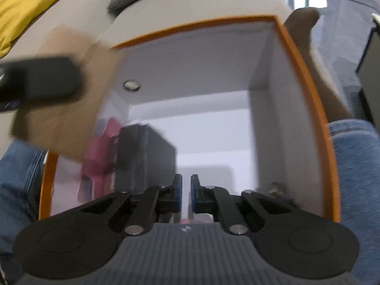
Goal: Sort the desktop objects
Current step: 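Lower the brown box into the orange box and open the left tool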
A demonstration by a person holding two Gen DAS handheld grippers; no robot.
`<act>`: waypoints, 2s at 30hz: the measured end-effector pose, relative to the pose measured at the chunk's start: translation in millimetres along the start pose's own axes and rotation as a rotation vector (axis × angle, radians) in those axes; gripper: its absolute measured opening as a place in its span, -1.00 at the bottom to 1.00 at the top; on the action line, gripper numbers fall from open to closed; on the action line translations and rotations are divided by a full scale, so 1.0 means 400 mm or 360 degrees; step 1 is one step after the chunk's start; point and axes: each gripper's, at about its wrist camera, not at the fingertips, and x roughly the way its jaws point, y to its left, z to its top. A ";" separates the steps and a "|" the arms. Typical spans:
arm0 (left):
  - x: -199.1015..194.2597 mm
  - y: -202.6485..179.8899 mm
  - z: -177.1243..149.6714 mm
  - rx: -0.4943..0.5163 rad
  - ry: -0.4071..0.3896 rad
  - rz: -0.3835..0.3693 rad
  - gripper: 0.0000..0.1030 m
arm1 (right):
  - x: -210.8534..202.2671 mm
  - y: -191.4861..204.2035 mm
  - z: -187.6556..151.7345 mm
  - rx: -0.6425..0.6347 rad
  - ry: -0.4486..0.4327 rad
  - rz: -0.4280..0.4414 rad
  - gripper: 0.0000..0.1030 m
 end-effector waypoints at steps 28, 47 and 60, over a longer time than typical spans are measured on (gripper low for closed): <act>0.124 -0.092 -0.004 0.0322 0.0343 0.0006 0.34 | -0.153 0.018 -0.007 -0.1151 -0.0071 -0.0104 0.24; 0.050 -0.005 0.047 0.0143 0.0224 -0.0033 0.40 | -0.144 0.024 -0.028 -0.1684 0.0144 -0.0242 0.20; -0.052 0.081 -0.008 0.0022 0.0087 0.0085 0.40 | -0.019 0.065 -0.028 -0.2326 0.0544 -0.0190 0.20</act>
